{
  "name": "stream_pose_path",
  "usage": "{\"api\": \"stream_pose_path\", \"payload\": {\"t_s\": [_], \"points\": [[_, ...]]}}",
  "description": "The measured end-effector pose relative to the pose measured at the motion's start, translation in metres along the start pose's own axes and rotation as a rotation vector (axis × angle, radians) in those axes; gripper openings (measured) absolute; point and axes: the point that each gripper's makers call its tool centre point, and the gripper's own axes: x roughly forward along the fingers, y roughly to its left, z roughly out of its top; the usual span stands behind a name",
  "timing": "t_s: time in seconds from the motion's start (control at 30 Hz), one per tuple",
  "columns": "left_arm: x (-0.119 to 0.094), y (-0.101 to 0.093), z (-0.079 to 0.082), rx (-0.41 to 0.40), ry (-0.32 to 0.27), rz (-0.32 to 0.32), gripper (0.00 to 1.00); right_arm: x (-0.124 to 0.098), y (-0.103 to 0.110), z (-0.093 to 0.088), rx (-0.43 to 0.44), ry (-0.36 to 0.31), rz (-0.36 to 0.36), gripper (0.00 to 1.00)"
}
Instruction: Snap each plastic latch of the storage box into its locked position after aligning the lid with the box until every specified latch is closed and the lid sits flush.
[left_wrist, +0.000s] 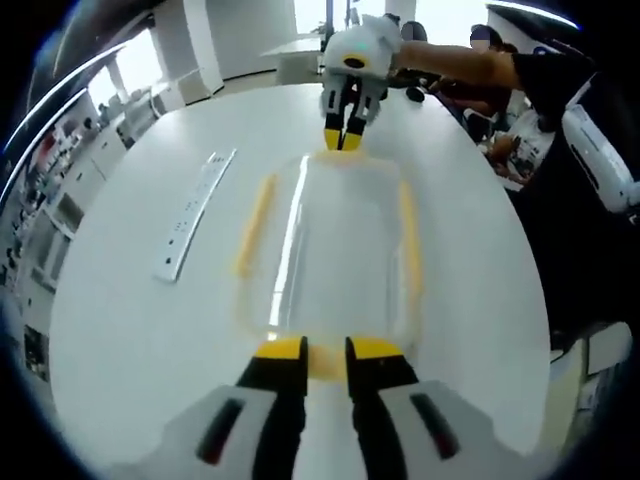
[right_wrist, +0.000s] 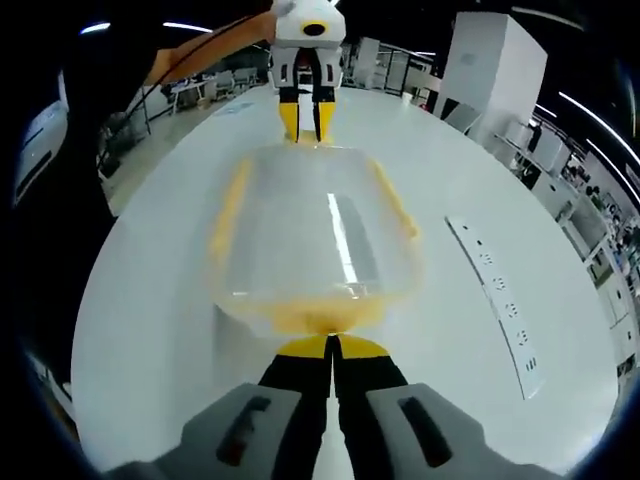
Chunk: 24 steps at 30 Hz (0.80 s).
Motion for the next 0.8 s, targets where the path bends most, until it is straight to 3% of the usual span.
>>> {"api": "stream_pose_path", "payload": {"t_s": [0.2, 0.4, 0.53, 0.67, 0.8], "points": [[-0.001, 0.003, -0.016, -0.021, 0.01, 0.023, 0.18, 0.003, 0.004, 0.0, -0.015, 0.012, 0.004, 0.0], [0.003, 0.005, -0.023, 0.026, -0.012, 0.035, 0.25, 0.005, 0.004, -0.002, -0.019, 0.022, 0.005, 0.0], [0.007, 0.005, -0.025, -0.049, -0.044, 0.035, 0.25, 0.009, 0.007, -0.004, -0.026, 0.029, 0.013, 0.0], [0.013, 0.0, -0.032, -0.175, -0.112, -0.003, 0.26, 0.011, 0.008, -0.005, -0.024, 0.029, 0.02, 0.0], [0.021, -0.008, -0.029, -0.179, -0.237, -0.057, 0.29, 0.011, 0.009, -0.005, -0.033, 0.026, 0.025, 0.0]]}}
